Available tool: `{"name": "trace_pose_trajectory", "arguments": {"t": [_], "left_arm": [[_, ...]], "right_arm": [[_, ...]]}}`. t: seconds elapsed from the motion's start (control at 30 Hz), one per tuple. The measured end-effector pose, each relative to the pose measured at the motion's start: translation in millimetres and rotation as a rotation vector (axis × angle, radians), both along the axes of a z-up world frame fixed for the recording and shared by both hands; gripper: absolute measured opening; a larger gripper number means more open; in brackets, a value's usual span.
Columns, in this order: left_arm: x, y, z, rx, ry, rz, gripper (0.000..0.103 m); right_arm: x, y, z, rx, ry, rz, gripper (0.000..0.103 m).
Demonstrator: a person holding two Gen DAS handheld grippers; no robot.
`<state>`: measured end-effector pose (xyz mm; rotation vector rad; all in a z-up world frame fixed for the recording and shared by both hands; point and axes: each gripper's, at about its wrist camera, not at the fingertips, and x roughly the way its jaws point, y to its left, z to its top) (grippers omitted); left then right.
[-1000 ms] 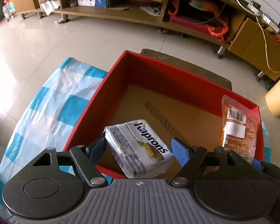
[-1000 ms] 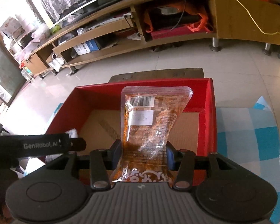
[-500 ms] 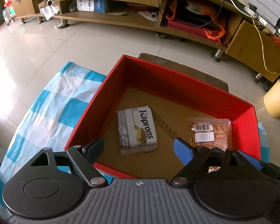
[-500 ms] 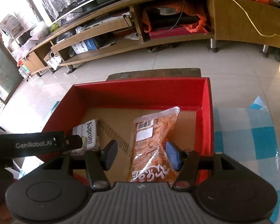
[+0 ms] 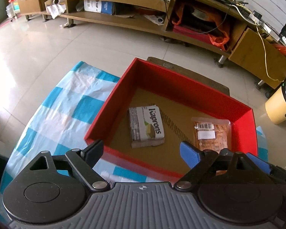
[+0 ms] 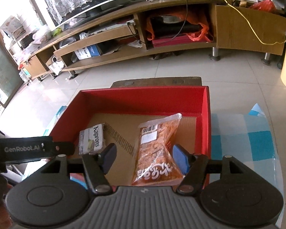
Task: Organize snacks
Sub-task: 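Move both tools back over the waffle pack and white bread bag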
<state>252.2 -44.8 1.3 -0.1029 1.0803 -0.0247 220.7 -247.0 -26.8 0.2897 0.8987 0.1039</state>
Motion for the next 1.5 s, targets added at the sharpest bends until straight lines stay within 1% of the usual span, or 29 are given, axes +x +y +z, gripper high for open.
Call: {"name": "trace_pose_trajectory", "arguments": {"t": [0.27,0.37,0.53,0.6,0.67,0.83,0.87,0.97,1.23,1.3,1.37,1.43,1.5], "left_arm": [[-28,11,6,0.042,0.012,-0.003,0.094],[-41,18,9,0.04,0.014,0.004,0.097],[-60,27,9,0.042,0.03,0.011,0.097],[-67,29,6,0.039,0.037,0.007,0.098],[-77,32,2,0.029,0.044,0.011,0.098],[-92,38,-16,-0.02,0.112,0.021,0.098],[-94,39,-18,-0.024,0.121,0.02,0.098],[-99,42,-19,-0.017,0.114,0.022,0.098],[-97,48,-22,-0.051,0.132,0.029,0.099],[-97,47,-23,-0.043,0.131,0.024,0.101],[-96,47,-24,-0.035,0.132,0.025,0.101],[-95,49,-27,-0.037,0.14,0.03,0.101],[-94,50,-29,-0.042,0.152,0.036,0.101]], "right_arm": [[-24,-1,8,-0.005,-0.003,0.011,0.063],[-33,0,10,0.002,0.001,0.013,0.064],[-51,7,14,-0.008,0.003,0.05,0.065],[-59,10,16,-0.011,0.001,0.06,0.065],[-66,13,17,-0.011,0.001,0.065,0.069],[-81,17,11,-0.006,0.029,0.055,0.07],[-83,17,8,-0.005,0.038,0.052,0.07],[-90,20,0,-0.002,0.067,0.049,0.07],[-100,24,-10,0.014,0.102,0.057,0.07],[-100,23,-10,0.031,0.108,0.054,0.071],[-100,21,-11,0.05,0.114,0.05,0.076],[-101,20,-11,0.06,0.114,0.048,0.079],[-101,20,-10,0.06,0.117,0.044,0.079]]}}
